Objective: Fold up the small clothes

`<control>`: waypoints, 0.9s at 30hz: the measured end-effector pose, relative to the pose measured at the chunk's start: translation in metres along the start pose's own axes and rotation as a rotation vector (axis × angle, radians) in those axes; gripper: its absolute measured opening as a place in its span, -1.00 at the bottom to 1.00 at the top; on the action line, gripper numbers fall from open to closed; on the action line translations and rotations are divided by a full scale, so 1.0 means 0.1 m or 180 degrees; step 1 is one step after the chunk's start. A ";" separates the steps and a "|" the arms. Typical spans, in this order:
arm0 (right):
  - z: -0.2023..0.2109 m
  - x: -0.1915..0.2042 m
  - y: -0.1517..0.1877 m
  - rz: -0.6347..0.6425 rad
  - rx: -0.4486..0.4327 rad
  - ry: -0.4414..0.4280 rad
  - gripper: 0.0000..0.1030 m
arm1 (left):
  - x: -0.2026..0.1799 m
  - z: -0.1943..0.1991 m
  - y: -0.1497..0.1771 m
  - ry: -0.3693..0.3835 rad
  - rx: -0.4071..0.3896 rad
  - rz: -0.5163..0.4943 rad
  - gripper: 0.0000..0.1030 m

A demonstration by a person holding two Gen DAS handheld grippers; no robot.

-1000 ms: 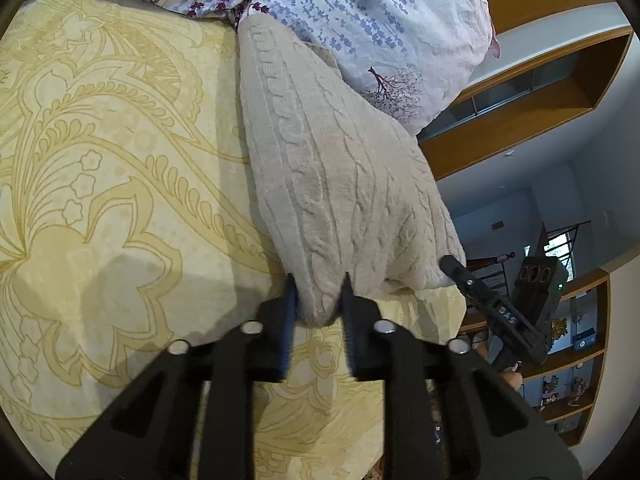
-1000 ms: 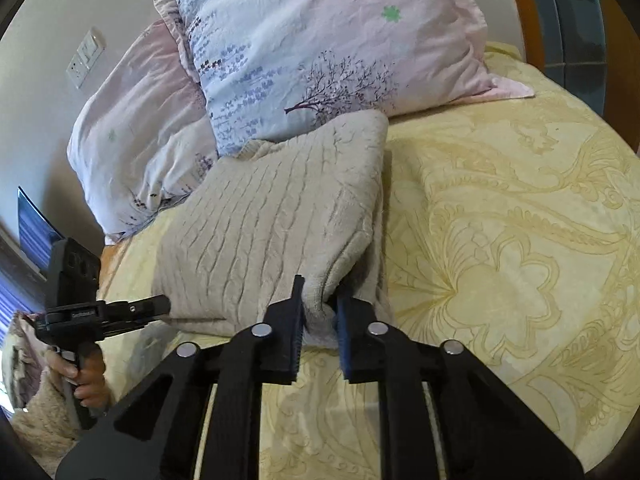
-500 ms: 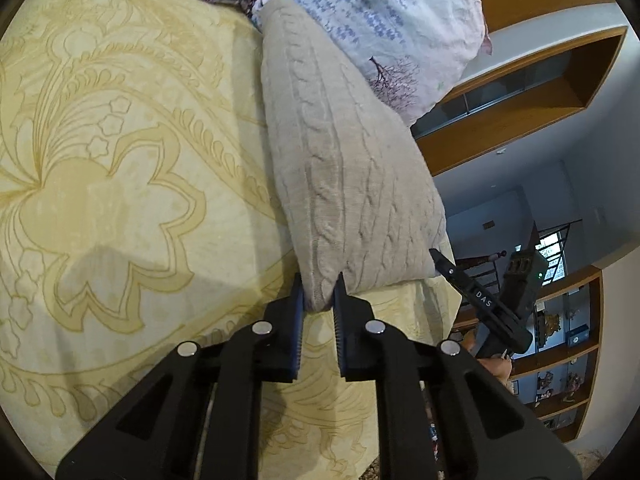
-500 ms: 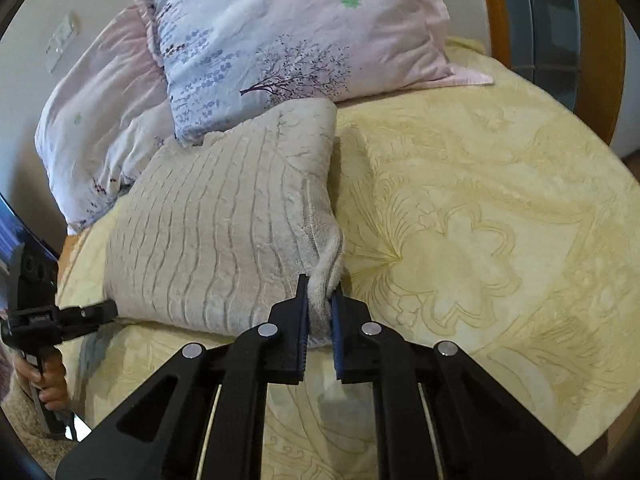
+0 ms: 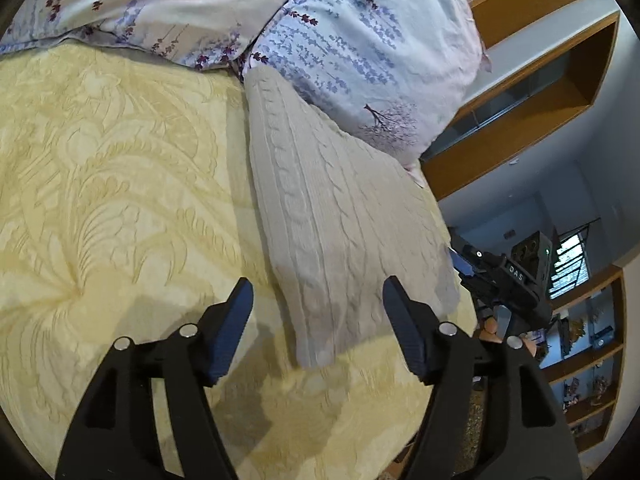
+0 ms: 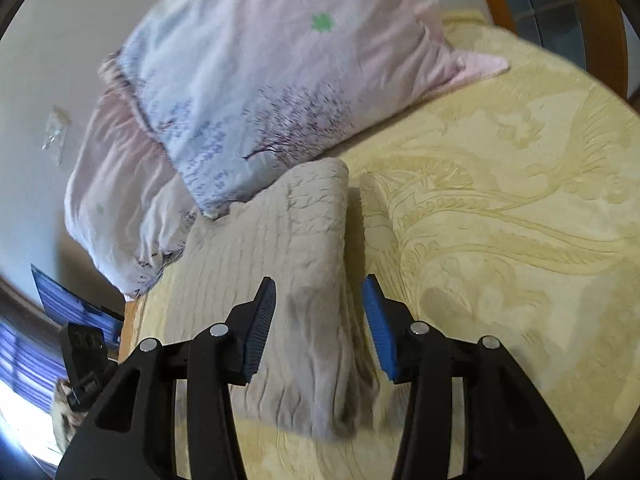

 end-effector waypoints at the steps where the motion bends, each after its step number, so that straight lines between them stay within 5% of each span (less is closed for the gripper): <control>1: -0.08 -0.01 -0.03 -0.0053 0.0046 -0.0048 -0.09 | 0.00 -0.04 -0.03 -0.0038 0.0005 0.0021 0.36; 2: -0.13 0.00 -0.06 -0.0065 0.0080 -0.0093 -0.11 | 0.01 -0.08 -0.06 -0.0057 0.0018 0.0045 0.38; 5: -0.23 0.12 -0.09 0.0173 0.0070 -0.0047 -0.74 | 0.04 -0.18 -0.13 -0.0075 0.0053 0.0127 0.38; 7: -0.14 0.23 -0.10 0.0382 -0.0136 0.0069 -0.79 | 0.05 -0.22 -0.16 -0.0062 0.0066 0.0162 0.38; 11: 0.04 0.24 -0.12 0.0511 -0.0455 0.0346 -0.81 | 0.01 -0.23 -0.20 -0.0027 0.0044 0.0119 0.41; 15: -0.20 0.00 -0.12 0.0381 -0.0209 0.0625 -0.81 | -0.02 -0.26 -0.23 -0.0029 0.0044 0.0095 0.42; 24: -0.38 -0.16 -0.05 0.0256 -0.0068 0.0651 -0.79 | 0.00 -0.41 -0.28 0.0012 0.0072 0.0150 0.50; 26: -0.26 -0.17 -0.06 0.0148 -0.0110 0.0525 -0.64 | 0.01 -0.39 -0.29 0.0077 0.0070 0.0190 0.50; 27: -0.20 -0.18 -0.08 0.0082 -0.0138 0.0458 -0.41 | 0.02 -0.37 -0.30 0.0104 0.0056 0.0201 0.50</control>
Point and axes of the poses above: each gripper's, at about its wrist camera, not at the fingertips, and z roughly against the way its jaws point, x to its left, y to its underside, the point moved 2 cm from there along -z, roughly the way its jaws point, and after that the axes turned 8 degrees about x, right-handed, at the moved point
